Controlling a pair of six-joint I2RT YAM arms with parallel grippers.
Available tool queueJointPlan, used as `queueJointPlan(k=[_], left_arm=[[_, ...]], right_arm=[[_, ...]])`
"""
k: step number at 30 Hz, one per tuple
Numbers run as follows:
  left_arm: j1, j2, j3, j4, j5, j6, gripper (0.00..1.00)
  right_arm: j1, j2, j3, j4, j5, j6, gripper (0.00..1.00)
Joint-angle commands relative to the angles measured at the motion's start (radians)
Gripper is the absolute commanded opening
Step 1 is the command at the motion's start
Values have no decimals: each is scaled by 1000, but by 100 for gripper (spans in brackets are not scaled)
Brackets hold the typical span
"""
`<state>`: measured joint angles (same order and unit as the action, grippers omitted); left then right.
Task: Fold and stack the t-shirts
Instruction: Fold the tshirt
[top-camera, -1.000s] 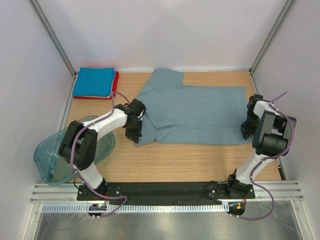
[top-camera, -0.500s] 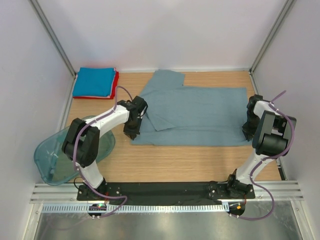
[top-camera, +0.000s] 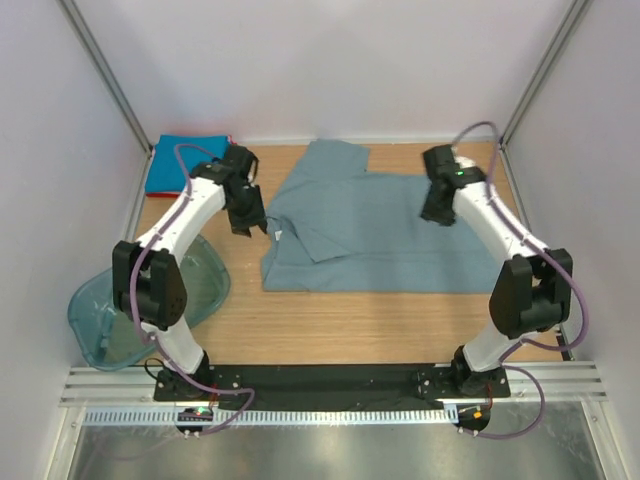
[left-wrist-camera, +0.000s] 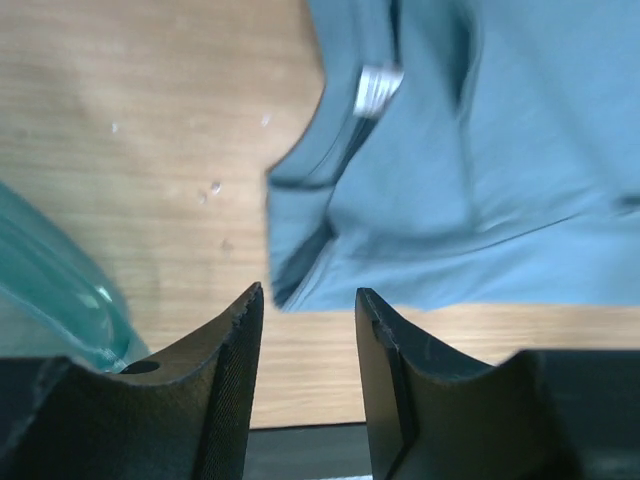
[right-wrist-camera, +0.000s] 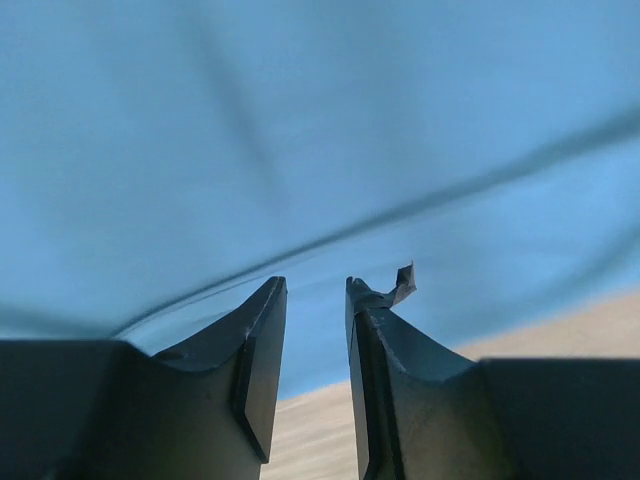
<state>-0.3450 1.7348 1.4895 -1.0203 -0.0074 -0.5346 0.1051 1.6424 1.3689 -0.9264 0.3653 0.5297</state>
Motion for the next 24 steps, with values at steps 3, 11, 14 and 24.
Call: queueJointPlan(k=[3,11,14,24], left_arm=[[162,40,130,152,254,-197,43],[264,40,124,239,219,-281,41],[270,5,52,253,192,-291,41],[281,-83,-75,200,83,-209,43]], right_arm=[[324,-12,31,256,-209,-131,38],[530,353,369,264,-206,-214,40],[580,503,519,218,-149,-227,42],[668,530,446,327,-190,-292,36]])
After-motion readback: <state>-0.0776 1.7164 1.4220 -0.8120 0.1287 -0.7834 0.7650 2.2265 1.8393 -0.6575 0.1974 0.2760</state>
